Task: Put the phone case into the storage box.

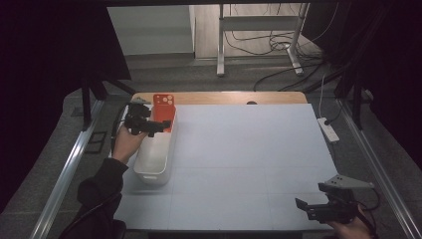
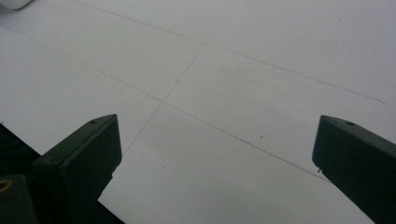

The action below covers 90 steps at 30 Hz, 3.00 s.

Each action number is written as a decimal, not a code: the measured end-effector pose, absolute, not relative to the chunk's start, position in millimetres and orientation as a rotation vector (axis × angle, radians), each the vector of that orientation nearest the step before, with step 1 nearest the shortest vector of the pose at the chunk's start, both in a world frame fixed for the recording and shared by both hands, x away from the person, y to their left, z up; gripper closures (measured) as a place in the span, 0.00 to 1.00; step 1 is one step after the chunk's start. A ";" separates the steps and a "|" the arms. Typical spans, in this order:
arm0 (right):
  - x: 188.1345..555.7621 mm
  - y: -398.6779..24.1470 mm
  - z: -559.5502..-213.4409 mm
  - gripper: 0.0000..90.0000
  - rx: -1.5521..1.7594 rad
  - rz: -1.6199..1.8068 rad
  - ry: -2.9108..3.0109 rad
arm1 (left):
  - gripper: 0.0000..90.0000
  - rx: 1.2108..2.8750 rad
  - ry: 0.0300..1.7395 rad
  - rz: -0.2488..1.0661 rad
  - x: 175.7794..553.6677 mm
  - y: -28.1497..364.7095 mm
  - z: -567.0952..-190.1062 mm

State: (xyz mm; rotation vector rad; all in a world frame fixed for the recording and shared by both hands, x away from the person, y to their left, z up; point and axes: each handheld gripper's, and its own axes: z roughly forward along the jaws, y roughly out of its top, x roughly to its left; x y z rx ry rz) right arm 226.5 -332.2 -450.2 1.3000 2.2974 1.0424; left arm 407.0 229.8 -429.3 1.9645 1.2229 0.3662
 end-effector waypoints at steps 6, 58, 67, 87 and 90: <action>226.8 -332.0 -450.4 0.01 1.296 1.042 2.302 | 0.04 1.963 1.205 0.365 397.9 230.9 -430.5; 226.8 -332.3 -450.3 0.00 1.288 1.054 2.316 | 0.00 1.968 1.079 0.349 318.5 226.3 -435.4; 226.6 -332.2 -450.3 0.00 1.284 1.055 2.317 | 0.00 1.950 1.091 0.351 302.2 231.9 -438.8; 226.0 -331.7 -449.9 0.00 1.281 1.049 2.316 | 0.00 1.935 1.118 0.366 269.5 243.6 -442.7; 226.0 -331.4 -449.9 0.00 1.281 1.046 2.317 | 0.00 1.929 1.120 0.365 265.1 245.2 -442.9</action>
